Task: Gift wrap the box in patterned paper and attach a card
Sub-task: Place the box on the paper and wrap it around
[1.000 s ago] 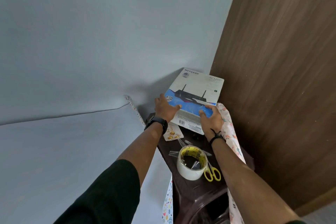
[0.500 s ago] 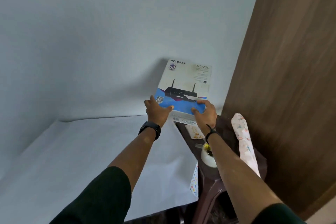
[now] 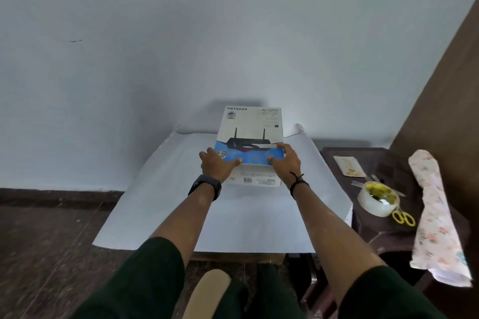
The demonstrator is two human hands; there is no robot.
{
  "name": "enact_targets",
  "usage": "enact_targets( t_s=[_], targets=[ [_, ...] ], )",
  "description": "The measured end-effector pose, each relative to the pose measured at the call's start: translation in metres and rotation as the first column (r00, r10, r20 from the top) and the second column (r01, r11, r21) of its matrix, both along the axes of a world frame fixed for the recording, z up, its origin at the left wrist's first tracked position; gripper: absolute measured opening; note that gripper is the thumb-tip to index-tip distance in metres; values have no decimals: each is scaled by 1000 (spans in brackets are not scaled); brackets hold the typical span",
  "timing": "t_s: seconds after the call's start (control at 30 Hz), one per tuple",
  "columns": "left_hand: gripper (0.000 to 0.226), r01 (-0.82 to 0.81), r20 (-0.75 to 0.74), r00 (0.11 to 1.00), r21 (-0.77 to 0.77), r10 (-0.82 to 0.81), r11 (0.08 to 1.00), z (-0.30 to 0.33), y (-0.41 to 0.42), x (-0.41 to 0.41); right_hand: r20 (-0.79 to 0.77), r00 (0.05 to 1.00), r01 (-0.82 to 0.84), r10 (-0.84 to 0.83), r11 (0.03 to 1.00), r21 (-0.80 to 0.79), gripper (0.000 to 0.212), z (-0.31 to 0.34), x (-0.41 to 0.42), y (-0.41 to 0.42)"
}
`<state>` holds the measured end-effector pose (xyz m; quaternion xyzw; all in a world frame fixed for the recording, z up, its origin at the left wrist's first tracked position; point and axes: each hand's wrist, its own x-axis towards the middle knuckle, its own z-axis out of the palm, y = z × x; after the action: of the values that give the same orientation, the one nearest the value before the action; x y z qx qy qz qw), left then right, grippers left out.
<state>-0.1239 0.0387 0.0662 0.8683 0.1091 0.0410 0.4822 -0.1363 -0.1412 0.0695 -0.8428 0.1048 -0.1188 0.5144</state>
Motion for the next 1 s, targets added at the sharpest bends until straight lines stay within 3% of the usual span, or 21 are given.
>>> enact_targets(
  t_s=[0.27,0.53,0.73,1.0],
  targets=[
    [70,-9,-91,996,-16,7,1000,-43,23,6,-116,992,-52,52,999,5,45,-44,15,17],
    [56,-83,-42,996,8,83,997,-64,28,11,-176,978,-119,114,993,-17,46,-63,31,27],
    [62,-59,-59,996,73,64,996,-68,34,15,-236,956,-210,175,968,-134,49,-61,36,30],
    [55,1,-90,996,-59,-6,998,-67,40,15,-381,892,-368,243,880,-300,52,-47,39,26]
  ],
)
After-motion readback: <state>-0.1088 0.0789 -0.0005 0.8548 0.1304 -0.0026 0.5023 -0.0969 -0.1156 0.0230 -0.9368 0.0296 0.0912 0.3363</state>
